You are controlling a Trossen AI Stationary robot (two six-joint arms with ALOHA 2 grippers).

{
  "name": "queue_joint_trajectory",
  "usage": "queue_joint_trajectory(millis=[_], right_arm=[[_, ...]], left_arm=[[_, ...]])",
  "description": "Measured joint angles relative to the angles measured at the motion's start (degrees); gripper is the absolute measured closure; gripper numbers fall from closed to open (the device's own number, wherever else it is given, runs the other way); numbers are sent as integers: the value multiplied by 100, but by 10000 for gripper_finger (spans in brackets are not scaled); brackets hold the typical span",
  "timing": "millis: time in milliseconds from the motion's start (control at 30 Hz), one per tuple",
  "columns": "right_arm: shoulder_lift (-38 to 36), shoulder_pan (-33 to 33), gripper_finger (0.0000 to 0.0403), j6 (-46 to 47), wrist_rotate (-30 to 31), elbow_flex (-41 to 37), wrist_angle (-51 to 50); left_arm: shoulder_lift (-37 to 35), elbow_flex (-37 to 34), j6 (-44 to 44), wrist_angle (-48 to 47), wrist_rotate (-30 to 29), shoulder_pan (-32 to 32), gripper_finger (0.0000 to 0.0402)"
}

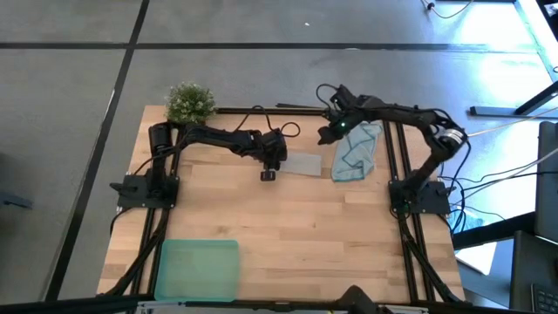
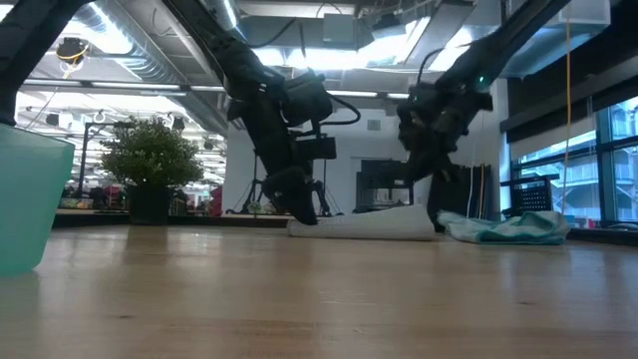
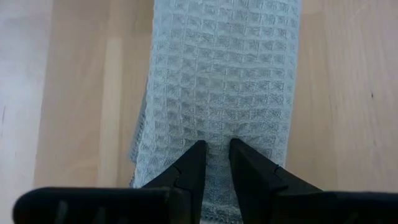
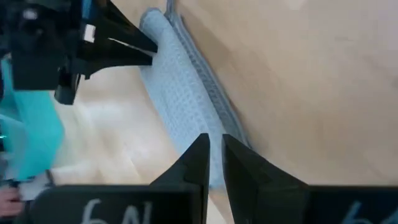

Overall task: Roll microfiber towels into tight, uniform cylinder then place into a basket
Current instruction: Roll the gray microfiber cloth

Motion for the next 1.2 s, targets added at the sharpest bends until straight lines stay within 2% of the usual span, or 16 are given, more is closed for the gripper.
queue_joint_trajectory(millis=[133,233,367,533,733,1000,1200], right_arm=[[-489,152,358,-512,462,0,-297],[-807,414,358,-1047,523,-11,-412],[-873,952,358,-1609,835,-138,-288],[-711,1543,358,-1763,1249,-652,765],[-371,1734,358,-1654,1811,-1268,1894],[269,1713,358,-1668,1819,-1536,2260],[433,1716,358,-1686,1737,-1523,2373]], left_arm=[[-4,-7,-128,-58,-1,-11,330],[-69,-11,-149,-74,-12,-35,330],[-83,-22,-148,-85,13,-35,330],[-85,-15,-153,-129,16,-57,330],[-85,-17,-155,-128,0,-70,330],[-85,-17,-164,-124,16,-72,330],[-97,-17,-168,-127,20,-72,330]])
